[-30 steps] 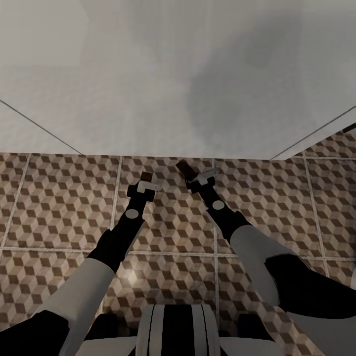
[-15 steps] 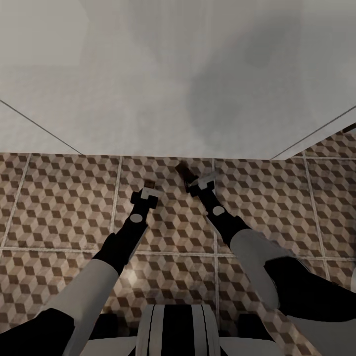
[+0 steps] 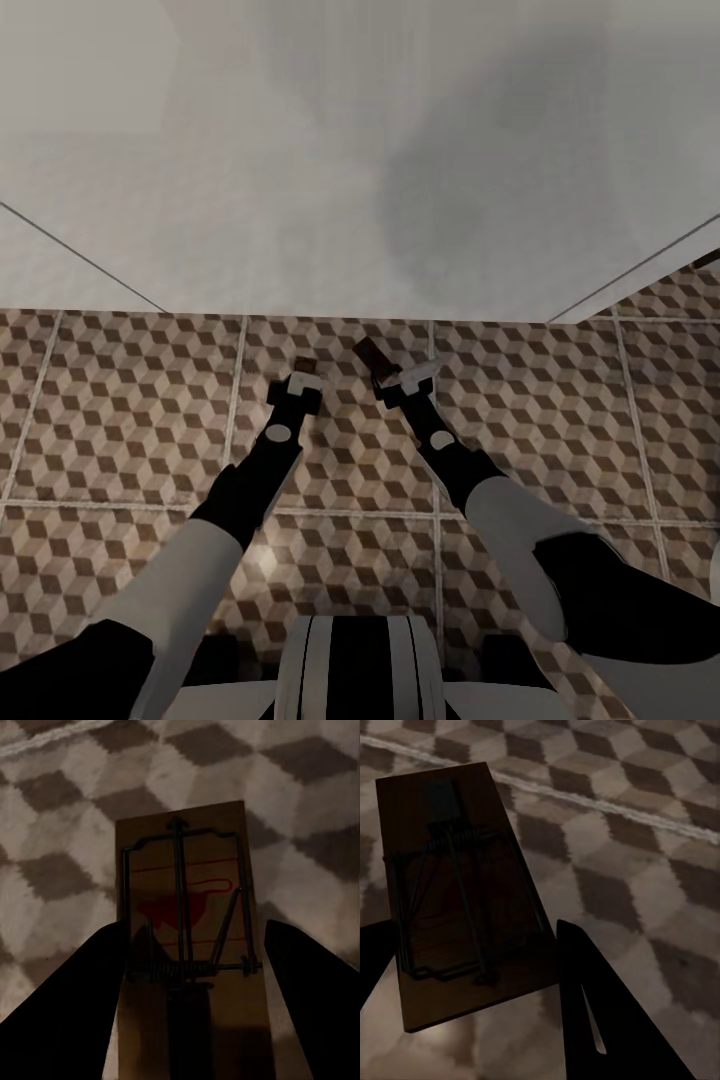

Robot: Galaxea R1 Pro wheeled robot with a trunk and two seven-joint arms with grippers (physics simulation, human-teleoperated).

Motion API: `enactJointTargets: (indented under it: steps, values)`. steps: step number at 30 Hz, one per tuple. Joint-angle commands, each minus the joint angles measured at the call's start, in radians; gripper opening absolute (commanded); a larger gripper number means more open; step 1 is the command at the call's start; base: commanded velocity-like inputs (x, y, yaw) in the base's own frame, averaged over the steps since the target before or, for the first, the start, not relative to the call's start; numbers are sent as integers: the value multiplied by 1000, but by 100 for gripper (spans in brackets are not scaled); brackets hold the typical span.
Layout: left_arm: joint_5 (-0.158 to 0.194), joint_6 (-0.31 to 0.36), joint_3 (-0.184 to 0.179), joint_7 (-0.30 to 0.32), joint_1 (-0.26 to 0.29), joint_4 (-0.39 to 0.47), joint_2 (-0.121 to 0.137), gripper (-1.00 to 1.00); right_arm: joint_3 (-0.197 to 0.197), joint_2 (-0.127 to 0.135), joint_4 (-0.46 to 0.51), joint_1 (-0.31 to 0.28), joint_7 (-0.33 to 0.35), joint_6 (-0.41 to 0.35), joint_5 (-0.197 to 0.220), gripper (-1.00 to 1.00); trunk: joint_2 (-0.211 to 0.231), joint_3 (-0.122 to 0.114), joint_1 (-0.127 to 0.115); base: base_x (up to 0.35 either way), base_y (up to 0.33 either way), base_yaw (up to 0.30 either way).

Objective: Take the four mousetraps from the cabinet in the bathroom and place them on the bathroom floor. Make sure all four end up on the same floor surface, and ensure that at least two of them are either under or directly next to the same bathroom sink.

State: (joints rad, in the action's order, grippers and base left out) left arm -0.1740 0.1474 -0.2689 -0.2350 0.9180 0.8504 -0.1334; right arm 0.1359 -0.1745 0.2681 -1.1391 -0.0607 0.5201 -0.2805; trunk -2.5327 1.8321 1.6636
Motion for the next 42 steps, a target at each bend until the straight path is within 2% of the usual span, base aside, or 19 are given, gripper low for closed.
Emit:
enactJointTargets:
  steps: [1, 6, 12, 22, 33, 42]
  values:
    - [-10, 24, -3, -5, 4, 16, 0, -100, 1, 0, -1, 0, 0, 4, -3, -100, 0, 0, 0, 0, 0, 0]
    - [-11, 107, -3, -4, 14, 88, 0, -100, 1, 0, -2, 1, -1, 6, -3, -100, 0, 0, 0, 0, 0, 0]
    - [-10, 139, -3, -4, 55, 101, 0, -100, 1, 0, -14, 1, -1, 7, -3, -100, 0, 0, 0, 0, 0, 0]
    - [-10, 139, -3, -4, 71, 14, 0, -100, 1, 0, -19, 1, -1, 8, -3, -100, 0, 0, 0, 0, 0, 0]
    - [-11, 131, -3, -4, 71, -17, 1, -100, 1, 0, -21, 1, -1, 8, -3, -100, 0, 0, 0, 0, 0, 0]
    - [-10, 73, -2, -4, 71, -37, 0, -100, 1, 0, -21, 1, -1, 8, -3, -100, 0, 0, 0, 0, 0, 0]
